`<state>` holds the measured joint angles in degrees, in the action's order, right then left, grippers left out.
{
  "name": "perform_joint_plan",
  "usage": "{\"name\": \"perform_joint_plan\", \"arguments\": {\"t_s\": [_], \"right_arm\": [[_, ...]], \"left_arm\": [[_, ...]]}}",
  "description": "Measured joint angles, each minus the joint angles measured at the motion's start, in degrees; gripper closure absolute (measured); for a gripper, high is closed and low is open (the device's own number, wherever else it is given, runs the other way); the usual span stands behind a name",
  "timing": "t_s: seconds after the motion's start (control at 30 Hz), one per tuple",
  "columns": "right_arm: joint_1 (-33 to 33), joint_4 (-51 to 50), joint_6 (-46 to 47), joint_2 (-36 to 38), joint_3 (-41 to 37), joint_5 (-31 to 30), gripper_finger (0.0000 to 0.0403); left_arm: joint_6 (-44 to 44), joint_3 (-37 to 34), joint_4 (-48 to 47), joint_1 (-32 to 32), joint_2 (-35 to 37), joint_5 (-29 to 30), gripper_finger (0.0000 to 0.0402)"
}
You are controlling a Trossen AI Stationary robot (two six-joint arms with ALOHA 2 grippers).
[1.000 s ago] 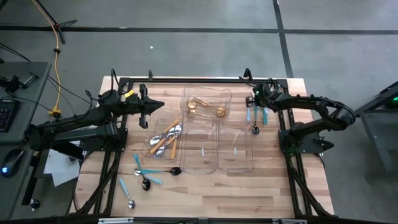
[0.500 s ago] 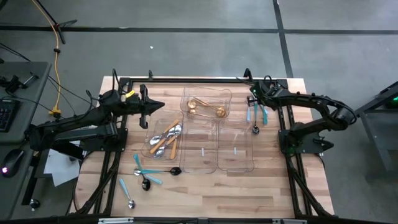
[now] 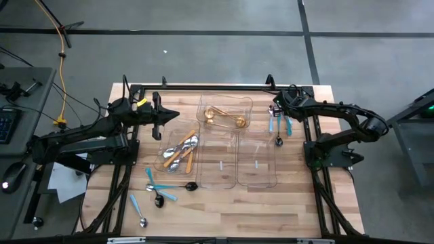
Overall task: Sort silverware by color (type)
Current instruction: Put the blue spoon into the right transparent bin
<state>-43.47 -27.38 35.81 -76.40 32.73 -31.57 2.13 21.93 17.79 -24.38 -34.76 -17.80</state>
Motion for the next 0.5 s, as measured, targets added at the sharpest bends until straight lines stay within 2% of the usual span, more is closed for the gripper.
{"name": "perform_joint_plan", "arguments": {"t_s": [0.23,0.5], "right_arm": [[-0.4,2.0,0.2,0.0,-0.8,0.1,0.0362],[0.5,2.5,1.2,0.0,-0.8,2.9,0.0286]], "left_arm": [[0.0,0.0,0.0,0.0,0.0,0.0,0.0401],[0.0,0.0,0.0,0.0,0.0,0.0,0.0401]]}}
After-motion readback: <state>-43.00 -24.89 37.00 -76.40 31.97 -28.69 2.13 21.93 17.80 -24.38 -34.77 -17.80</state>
